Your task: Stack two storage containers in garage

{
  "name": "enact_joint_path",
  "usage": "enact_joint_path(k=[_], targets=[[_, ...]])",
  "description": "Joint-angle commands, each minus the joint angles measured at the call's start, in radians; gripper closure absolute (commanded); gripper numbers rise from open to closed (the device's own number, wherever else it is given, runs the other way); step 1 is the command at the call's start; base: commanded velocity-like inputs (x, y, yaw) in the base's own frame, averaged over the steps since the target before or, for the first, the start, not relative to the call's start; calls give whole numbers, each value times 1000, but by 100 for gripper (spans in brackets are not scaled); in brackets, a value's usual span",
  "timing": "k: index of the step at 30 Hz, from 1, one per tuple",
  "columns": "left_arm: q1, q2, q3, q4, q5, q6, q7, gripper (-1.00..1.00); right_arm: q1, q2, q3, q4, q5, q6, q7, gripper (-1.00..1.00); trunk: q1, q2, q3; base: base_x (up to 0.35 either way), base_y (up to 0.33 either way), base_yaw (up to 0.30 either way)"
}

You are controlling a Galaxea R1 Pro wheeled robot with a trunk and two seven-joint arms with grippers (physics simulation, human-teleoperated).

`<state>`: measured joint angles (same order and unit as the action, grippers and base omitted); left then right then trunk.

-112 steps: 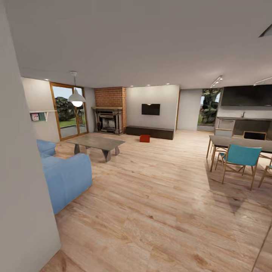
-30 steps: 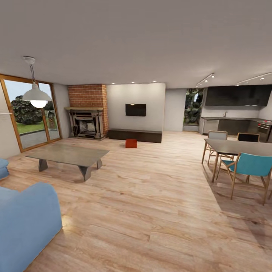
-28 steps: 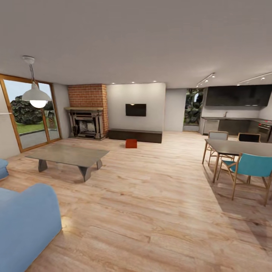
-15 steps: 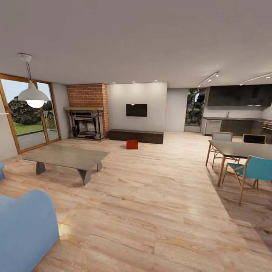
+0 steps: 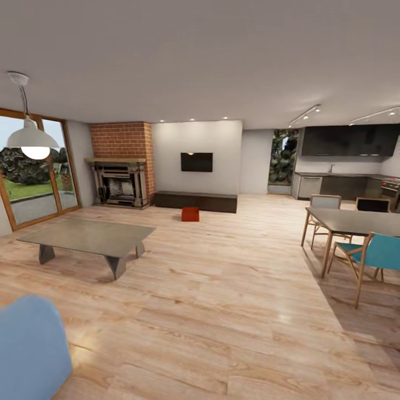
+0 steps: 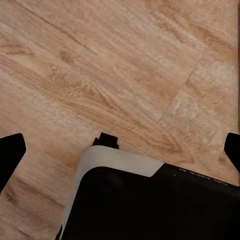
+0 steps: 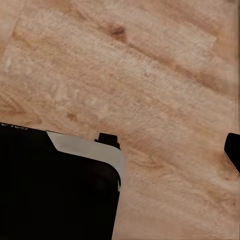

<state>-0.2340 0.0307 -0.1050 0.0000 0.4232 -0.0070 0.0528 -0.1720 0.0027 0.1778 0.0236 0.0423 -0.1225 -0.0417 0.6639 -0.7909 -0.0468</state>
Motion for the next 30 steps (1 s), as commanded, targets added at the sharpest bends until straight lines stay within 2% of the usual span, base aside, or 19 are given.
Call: enact_joint_path(k=[1,30], targets=[[-1,0,-9,0,8,0,2,-100,-1,0,5,3,4,-4,-4,-100,1,-1,-2,324,0,-19],[-1,1,-8,0,8,7,2,-100,-1,-1,5,3,5,-1,-6,-100,1,-1,-2,324,0,-1]])
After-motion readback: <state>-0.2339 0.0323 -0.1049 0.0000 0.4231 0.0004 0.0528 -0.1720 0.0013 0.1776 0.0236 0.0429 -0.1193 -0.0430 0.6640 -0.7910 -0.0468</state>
